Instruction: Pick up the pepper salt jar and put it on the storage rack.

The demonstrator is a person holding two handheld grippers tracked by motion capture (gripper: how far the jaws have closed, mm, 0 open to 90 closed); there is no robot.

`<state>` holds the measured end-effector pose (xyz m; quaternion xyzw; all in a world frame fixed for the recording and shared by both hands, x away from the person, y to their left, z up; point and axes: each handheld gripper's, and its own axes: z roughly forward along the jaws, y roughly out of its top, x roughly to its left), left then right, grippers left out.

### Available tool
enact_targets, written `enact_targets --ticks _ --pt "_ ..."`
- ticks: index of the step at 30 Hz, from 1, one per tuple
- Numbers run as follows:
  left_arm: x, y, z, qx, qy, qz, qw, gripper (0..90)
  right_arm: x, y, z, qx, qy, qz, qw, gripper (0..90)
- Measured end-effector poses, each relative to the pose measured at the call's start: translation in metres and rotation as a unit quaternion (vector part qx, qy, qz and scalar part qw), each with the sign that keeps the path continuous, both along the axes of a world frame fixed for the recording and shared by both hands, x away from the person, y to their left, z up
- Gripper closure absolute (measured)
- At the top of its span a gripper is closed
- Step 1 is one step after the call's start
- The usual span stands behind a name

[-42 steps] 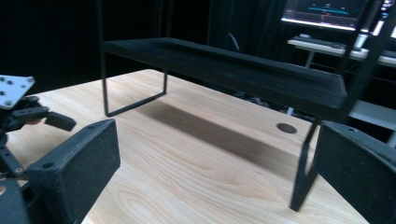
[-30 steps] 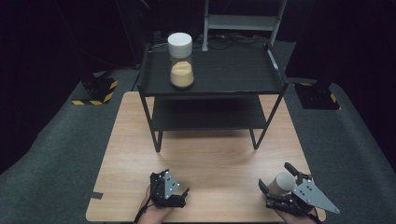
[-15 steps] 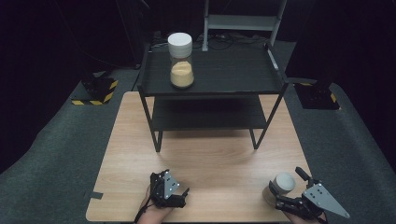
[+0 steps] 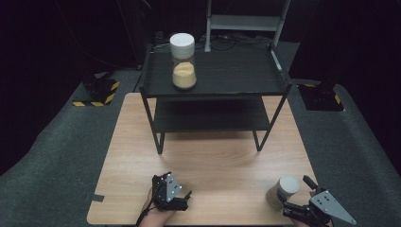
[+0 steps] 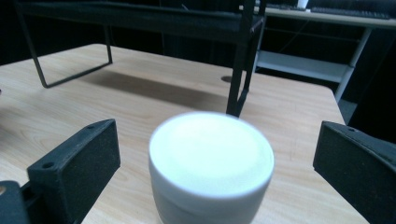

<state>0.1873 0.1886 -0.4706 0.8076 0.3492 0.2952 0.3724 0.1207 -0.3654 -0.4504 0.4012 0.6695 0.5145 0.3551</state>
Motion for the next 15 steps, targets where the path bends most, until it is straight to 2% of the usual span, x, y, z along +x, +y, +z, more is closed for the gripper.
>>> enact_targets --ticks 7,12,15 --pt "0.000 0.001 0.000 -0.004 0.001 -0.001 1.0000 0.9 0.005 0.000 -0.010 0.005 0.016 0.003 0.9999 0.1" --pt "0.000 0.001 0.000 -0.002 0.001 -0.002 1.0000 0.9 0.006 0.000 -0.015 0.004 0.019 0.005 0.9998 4.5" --pt "0.001 0.001 0.000 -0.002 0.002 -0.002 1.0000 0.9 0.006 -0.002 -0.019 0.013 0.017 0.005 0.9998 10.8"
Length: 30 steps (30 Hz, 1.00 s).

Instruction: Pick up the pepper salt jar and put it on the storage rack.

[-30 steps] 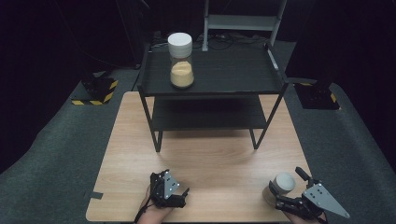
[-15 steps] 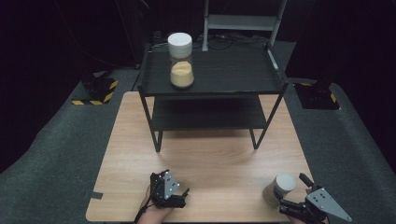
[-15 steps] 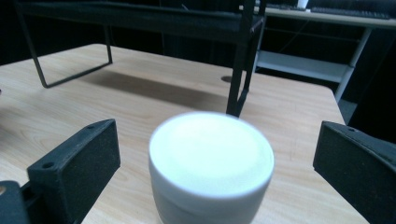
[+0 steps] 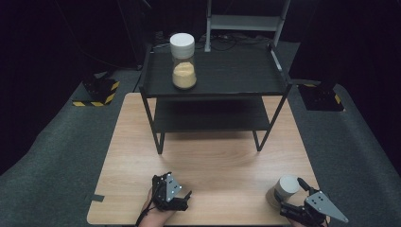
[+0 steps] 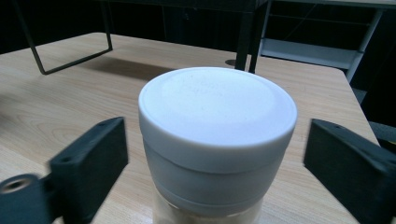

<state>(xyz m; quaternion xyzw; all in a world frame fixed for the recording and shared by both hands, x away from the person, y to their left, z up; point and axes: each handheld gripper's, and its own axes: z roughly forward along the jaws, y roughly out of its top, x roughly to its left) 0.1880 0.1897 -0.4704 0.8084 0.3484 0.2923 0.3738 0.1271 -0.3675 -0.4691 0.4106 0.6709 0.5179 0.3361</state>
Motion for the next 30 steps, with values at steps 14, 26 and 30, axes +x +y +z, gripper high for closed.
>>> enact_targets --ticks 14,26,30 --pt "0.000 0.000 0.000 0.000 0.001 -0.001 1.0000 0.9 0.006 -0.011 -0.008 0.019 0.015 0.019 0.9995 26.8" --pt "0.000 0.000 0.000 0.001 0.001 -0.002 1.0000 0.9 0.007 -0.014 -0.011 0.029 0.015 0.029 0.9990 33.9" --pt "0.000 0.001 0.000 0.000 0.000 -0.002 1.0000 0.9 0.007 -0.013 -0.011 0.027 0.013 0.028 0.9992 34.2"
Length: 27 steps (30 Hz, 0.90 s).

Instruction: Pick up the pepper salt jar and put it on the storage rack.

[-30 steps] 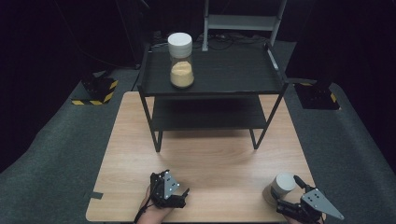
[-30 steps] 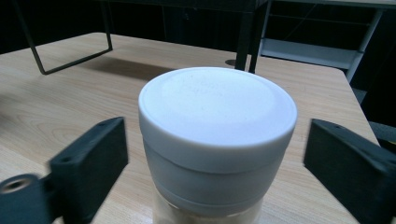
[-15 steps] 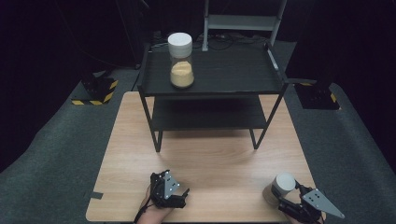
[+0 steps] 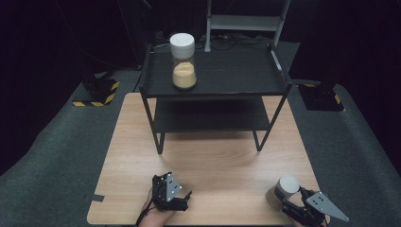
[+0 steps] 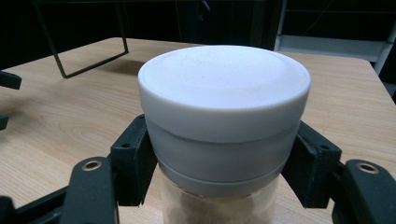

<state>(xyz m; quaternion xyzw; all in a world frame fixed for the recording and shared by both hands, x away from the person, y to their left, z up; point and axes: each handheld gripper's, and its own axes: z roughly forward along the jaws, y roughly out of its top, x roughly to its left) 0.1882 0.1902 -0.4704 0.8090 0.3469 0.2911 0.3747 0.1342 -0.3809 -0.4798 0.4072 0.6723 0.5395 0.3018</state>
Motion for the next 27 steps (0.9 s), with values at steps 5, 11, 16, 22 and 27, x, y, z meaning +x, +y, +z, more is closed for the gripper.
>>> enact_targets --ticks 5,11,16,22,27 --pt "0.000 0.001 0.000 -0.002 0.000 0.000 1.0000 0.9 0.000 0.001 0.003 -0.002 0.002 -0.003 1.0000 34.4" --pt "0.000 0.001 0.000 -0.003 0.000 0.001 1.0000 0.9 -0.004 0.004 0.009 -0.001 -0.019 -0.004 0.9998 34.4" --pt "0.000 0.001 0.000 -0.003 -0.001 0.001 1.0000 0.9 -0.008 0.007 0.016 0.001 -0.034 0.001 0.9994 34.4" --pt "-0.001 0.001 -0.001 -0.004 -0.001 0.001 1.0000 0.9 -0.009 0.013 0.024 0.002 -0.043 0.013 0.9990 34.4" --pt "-0.001 0.001 -0.001 -0.007 -0.001 0.002 1.0000 0.9 -0.007 0.020 0.029 0.003 -0.050 0.021 0.9985 34.4"
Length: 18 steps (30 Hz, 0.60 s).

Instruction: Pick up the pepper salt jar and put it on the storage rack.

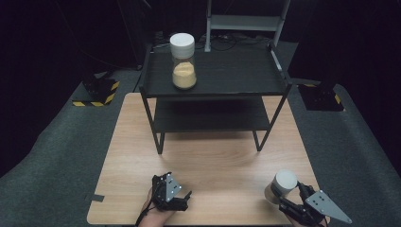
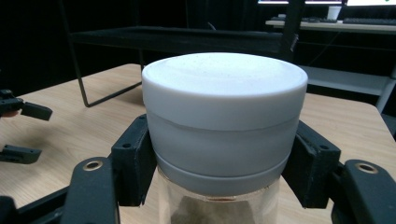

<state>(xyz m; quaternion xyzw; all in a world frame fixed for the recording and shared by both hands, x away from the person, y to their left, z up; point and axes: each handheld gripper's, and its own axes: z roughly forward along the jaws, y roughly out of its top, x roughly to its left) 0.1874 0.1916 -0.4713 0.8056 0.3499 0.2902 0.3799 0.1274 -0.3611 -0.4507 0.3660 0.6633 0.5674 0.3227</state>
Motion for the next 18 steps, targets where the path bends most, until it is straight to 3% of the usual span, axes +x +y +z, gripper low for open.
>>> enact_targets --ticks 18 --pt "0.000 0.001 0.001 0.001 0.001 -0.003 1.0000 0.9 0.019 0.023 0.018 0.009 -0.010 0.021 0.9997 34.4"
